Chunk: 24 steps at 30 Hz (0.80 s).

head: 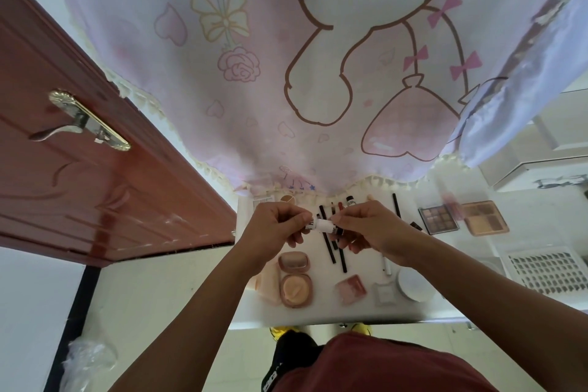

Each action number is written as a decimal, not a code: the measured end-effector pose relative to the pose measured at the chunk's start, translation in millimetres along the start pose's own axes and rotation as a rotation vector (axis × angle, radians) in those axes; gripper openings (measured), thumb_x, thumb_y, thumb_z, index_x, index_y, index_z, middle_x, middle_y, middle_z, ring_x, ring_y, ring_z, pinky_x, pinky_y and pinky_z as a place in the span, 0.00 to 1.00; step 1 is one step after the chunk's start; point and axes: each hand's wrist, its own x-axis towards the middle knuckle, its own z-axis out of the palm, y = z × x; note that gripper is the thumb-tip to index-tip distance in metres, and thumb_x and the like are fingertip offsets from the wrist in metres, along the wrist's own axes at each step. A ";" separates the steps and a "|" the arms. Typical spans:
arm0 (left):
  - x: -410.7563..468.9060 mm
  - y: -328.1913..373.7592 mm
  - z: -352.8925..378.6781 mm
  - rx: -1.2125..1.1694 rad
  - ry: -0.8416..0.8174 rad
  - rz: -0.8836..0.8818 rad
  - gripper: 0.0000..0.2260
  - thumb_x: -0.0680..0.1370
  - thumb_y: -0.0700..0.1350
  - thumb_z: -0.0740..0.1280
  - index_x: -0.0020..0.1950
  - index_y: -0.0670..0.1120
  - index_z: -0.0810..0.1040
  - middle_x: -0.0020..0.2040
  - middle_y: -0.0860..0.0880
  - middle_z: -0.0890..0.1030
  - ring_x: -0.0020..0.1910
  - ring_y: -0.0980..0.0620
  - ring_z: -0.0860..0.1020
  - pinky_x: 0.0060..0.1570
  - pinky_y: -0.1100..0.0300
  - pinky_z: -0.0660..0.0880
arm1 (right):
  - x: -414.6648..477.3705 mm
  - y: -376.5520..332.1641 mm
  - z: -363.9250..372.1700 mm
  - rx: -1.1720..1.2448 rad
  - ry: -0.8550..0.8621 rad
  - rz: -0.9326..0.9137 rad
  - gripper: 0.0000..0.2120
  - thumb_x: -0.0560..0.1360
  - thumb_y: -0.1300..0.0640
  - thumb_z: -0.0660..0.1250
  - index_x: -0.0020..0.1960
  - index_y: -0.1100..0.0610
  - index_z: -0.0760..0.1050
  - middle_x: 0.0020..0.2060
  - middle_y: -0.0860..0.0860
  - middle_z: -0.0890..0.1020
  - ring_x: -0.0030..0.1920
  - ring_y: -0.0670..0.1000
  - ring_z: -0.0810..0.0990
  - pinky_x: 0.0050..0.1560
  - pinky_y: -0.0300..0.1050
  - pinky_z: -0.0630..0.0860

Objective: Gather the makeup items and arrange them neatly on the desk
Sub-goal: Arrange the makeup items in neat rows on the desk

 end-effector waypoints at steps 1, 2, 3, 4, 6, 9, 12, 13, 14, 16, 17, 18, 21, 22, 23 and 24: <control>0.9 -1.0 -1.0 0.011 0.004 -0.004 0.05 0.78 0.39 0.68 0.45 0.40 0.83 0.36 0.43 0.82 0.30 0.52 0.76 0.30 0.63 0.73 | 0.5 0.2 0.4 -0.026 0.007 -0.010 0.06 0.78 0.61 0.67 0.51 0.62 0.81 0.37 0.54 0.84 0.35 0.47 0.81 0.34 0.40 0.75; 2.0 -2.5 -2.7 0.023 0.010 -0.008 0.05 0.78 0.39 0.68 0.45 0.39 0.83 0.35 0.43 0.81 0.30 0.51 0.76 0.30 0.63 0.72 | 1.6 1.3 0.4 -0.046 0.019 -0.022 0.05 0.77 0.62 0.68 0.51 0.61 0.82 0.36 0.53 0.84 0.35 0.46 0.81 0.34 0.40 0.75; 3.0 -4.1 -4.7 0.033 0.018 -0.014 0.06 0.78 0.40 0.68 0.45 0.38 0.83 0.35 0.43 0.81 0.29 0.51 0.75 0.29 0.62 0.72 | 2.2 1.8 0.7 -0.058 0.034 -0.027 0.05 0.76 0.63 0.70 0.50 0.60 0.82 0.37 0.54 0.84 0.36 0.46 0.81 0.35 0.40 0.76; 4.4 -5.9 -6.9 0.039 0.023 -0.020 0.07 0.78 0.40 0.68 0.46 0.37 0.83 0.34 0.43 0.81 0.29 0.51 0.75 0.29 0.62 0.71 | 3.5 3.4 0.7 -0.067 0.047 -0.030 0.05 0.75 0.64 0.70 0.51 0.60 0.82 0.38 0.55 0.84 0.36 0.46 0.81 0.35 0.40 0.77; 7.1 -9.1 -11.1 0.047 0.025 -0.031 0.08 0.78 0.40 0.68 0.46 0.36 0.82 0.34 0.43 0.81 0.28 0.52 0.74 0.28 0.62 0.71 | 5.0 7.1 1.2 -0.079 0.060 -0.029 0.07 0.75 0.65 0.70 0.52 0.60 0.81 0.39 0.55 0.83 0.35 0.44 0.81 0.36 0.40 0.78; 11.5 -11.6 -16.1 0.066 0.014 -0.044 0.08 0.79 0.41 0.68 0.46 0.36 0.82 0.34 0.43 0.81 0.28 0.53 0.74 0.29 0.62 0.71 | 7.8 12.5 2.9 -0.097 0.077 -0.030 0.07 0.74 0.65 0.71 0.52 0.58 0.81 0.39 0.52 0.82 0.33 0.42 0.80 0.38 0.40 0.78; 17.8 -14.5 -19.7 0.062 0.003 -0.057 0.07 0.78 0.40 0.68 0.46 0.37 0.82 0.34 0.43 0.81 0.27 0.52 0.74 0.28 0.62 0.71 | 12.0 16.3 5.0 -0.109 0.103 -0.030 0.08 0.74 0.64 0.72 0.52 0.57 0.81 0.38 0.50 0.82 0.33 0.41 0.78 0.37 0.37 0.77; 20.0 -15.2 -20.6 0.058 0.001 -0.063 0.06 0.78 0.39 0.68 0.46 0.37 0.82 0.34 0.43 0.81 0.27 0.52 0.74 0.28 0.62 0.71 | 13.0 17.4 6.1 -0.128 0.108 -0.030 0.09 0.73 0.64 0.72 0.53 0.57 0.81 0.39 0.51 0.81 0.33 0.40 0.78 0.37 0.35 0.75; 22.7 -16.1 -21.7 0.050 -0.003 -0.069 0.05 0.78 0.39 0.69 0.47 0.38 0.82 0.34 0.44 0.81 0.27 0.52 0.74 0.28 0.62 0.71 | 15.0 19.2 7.0 -0.150 0.111 -0.028 0.09 0.73 0.64 0.73 0.53 0.57 0.81 0.39 0.52 0.81 0.34 0.39 0.77 0.36 0.32 0.74; 29.3 -18.5 -24.0 0.039 -0.009 -0.082 0.03 0.76 0.38 0.70 0.48 0.38 0.80 0.34 0.44 0.81 0.28 0.52 0.75 0.28 0.61 0.71 | 19.8 23.1 9.2 -0.195 0.112 -0.023 0.10 0.72 0.63 0.74 0.53 0.55 0.81 0.42 0.53 0.82 0.35 0.40 0.78 0.35 0.29 0.72; 33.0 -20.0 -25.0 0.042 -0.011 -0.092 0.04 0.76 0.38 0.71 0.48 0.38 0.80 0.34 0.44 0.82 0.28 0.52 0.75 0.28 0.61 0.72 | 23.1 25.4 10.5 -0.224 0.113 -0.017 0.11 0.72 0.63 0.74 0.53 0.55 0.81 0.42 0.52 0.83 0.36 0.40 0.78 0.35 0.29 0.72; 37.0 -21.8 -25.8 0.054 -0.013 -0.103 0.04 0.75 0.37 0.71 0.48 0.37 0.80 0.35 0.44 0.82 0.28 0.52 0.76 0.29 0.61 0.72 | 26.9 28.5 11.7 -0.259 0.114 -0.007 0.12 0.72 0.62 0.75 0.54 0.55 0.81 0.42 0.50 0.83 0.37 0.41 0.78 0.35 0.30 0.72; 52.3 -29.1 -27.2 0.105 -0.033 -0.133 0.04 0.75 0.36 0.71 0.48 0.36 0.80 0.34 0.45 0.82 0.28 0.53 0.77 0.30 0.62 0.74 | 40.2 39.0 17.1 -0.340 0.145 0.030 0.13 0.71 0.59 0.75 0.55 0.55 0.82 0.40 0.49 0.84 0.39 0.47 0.81 0.37 0.40 0.78; 59.0 -32.4 -27.7 0.121 -0.039 -0.145 0.04 0.75 0.35 0.71 0.48 0.36 0.80 0.34 0.46 0.82 0.28 0.53 0.77 0.31 0.62 0.75 | 45.2 42.1 19.2 -0.359 0.164 0.035 0.13 0.71 0.59 0.76 0.55 0.56 0.82 0.39 0.49 0.84 0.38 0.50 0.82 0.38 0.45 0.80; 67.2 -36.1 -27.8 0.143 -0.046 -0.159 0.04 0.75 0.35 0.71 0.48 0.36 0.80 0.35 0.46 0.82 0.29 0.53 0.77 0.32 0.62 0.75 | 51.2 45.6 21.4 -0.375 0.185 0.043 0.13 0.71 0.58 0.76 0.55 0.56 0.82 0.37 0.49 0.84 0.37 0.50 0.82 0.38 0.46 0.81; 75.5 -39.9 -27.9 0.169 -0.048 -0.170 0.04 0.75 0.34 0.71 0.48 0.36 0.80 0.36 0.45 0.81 0.30 0.52 0.78 0.32 0.62 0.76 | 57.4 48.4 23.9 -0.389 0.205 0.052 0.13 0.71 0.57 0.76 0.55 0.56 0.82 0.36 0.48 0.83 0.34 0.49 0.81 0.35 0.42 0.79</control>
